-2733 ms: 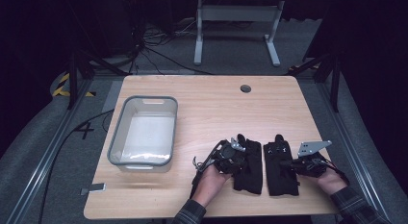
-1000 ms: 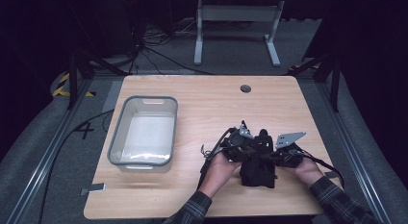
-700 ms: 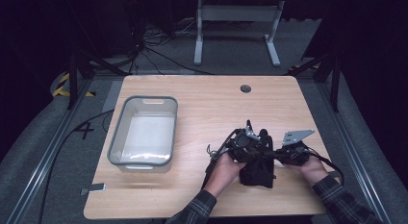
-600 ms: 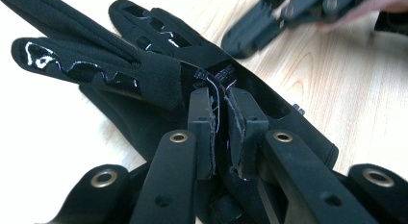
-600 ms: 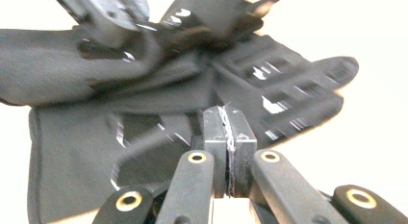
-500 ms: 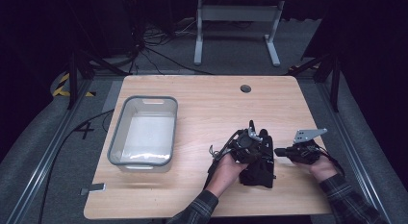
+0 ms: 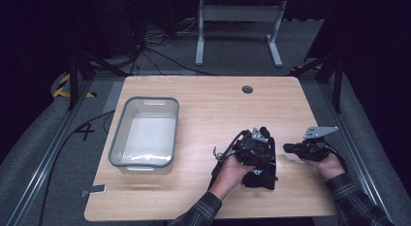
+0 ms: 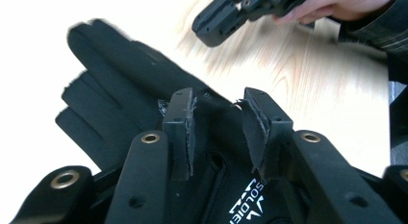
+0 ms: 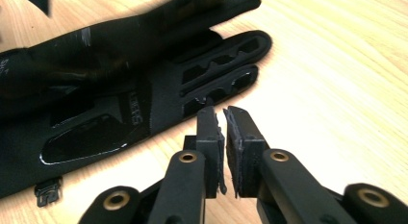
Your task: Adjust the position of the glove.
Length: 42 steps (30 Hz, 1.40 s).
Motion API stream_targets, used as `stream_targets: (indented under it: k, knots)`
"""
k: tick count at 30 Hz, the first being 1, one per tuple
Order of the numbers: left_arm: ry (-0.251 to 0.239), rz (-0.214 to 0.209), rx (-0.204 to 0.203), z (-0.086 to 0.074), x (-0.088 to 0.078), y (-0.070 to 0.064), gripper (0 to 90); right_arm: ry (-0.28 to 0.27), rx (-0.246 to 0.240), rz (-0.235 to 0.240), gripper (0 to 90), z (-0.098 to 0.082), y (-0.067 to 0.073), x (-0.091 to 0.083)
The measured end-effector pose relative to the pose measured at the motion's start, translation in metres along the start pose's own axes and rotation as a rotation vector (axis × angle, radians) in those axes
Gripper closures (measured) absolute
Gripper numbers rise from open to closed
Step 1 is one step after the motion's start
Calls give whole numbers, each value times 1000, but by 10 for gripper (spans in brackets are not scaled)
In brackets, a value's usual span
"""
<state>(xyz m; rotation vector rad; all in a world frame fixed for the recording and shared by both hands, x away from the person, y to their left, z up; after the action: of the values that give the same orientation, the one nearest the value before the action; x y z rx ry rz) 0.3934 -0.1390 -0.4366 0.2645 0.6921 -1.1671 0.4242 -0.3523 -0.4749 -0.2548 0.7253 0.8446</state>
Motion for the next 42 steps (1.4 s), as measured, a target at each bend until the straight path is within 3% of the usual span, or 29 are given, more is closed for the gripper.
stream_targets:
  k: [6, 7, 10, 12, 18, 23, 32, 38, 42]
  knots:
    - [-18, 7, 6, -1, -14, 3, 714, -6, 16, -14, 810, -3, -6, -4]
    - [-9, 17, 3, -4, -18, 5, 803, -1, 21, -13, 779, -5, -7, -5]
    - [3, 16, 2, -9, -21, 7, 895, 6, 27, -8, 703, -9, -8, -6]
    - [10, 18, -1, -14, -22, 6, 896, 9, 29, -11, 654, -11, -8, -6]
    - [35, 2, 7, -29, -19, -4, 897, 8, 54, -53, 375, -17, -18, -5]
    - [48, -32, 20, -36, -11, -17, 897, 2, 60, -82, 257, -19, -23, -2]
    - [58, -111, 65, -33, 7, -44, 897, 16, 60, -102, 199, -22, -27, 3]
    - [110, -148, 101, -34, 31, -55, 896, 13, 55, -103, 181, -22, -27, 5]
    - [160, -142, 111, -39, 47, -57, 897, 12, 50, -103, 175, -23, -27, 6]
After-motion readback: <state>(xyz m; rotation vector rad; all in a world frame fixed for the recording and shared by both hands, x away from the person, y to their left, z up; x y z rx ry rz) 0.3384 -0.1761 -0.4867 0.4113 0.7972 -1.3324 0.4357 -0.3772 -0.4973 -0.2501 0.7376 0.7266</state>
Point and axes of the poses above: each handheld gripper's, and its own axes: x roughly forward along the jaws, z roughly out of its top, y roughly to its left, the point moved 5 cm from there along x, roughly forward along the jaws, and after that the axes turned 2 degrees about x, right-handed, at the moved point
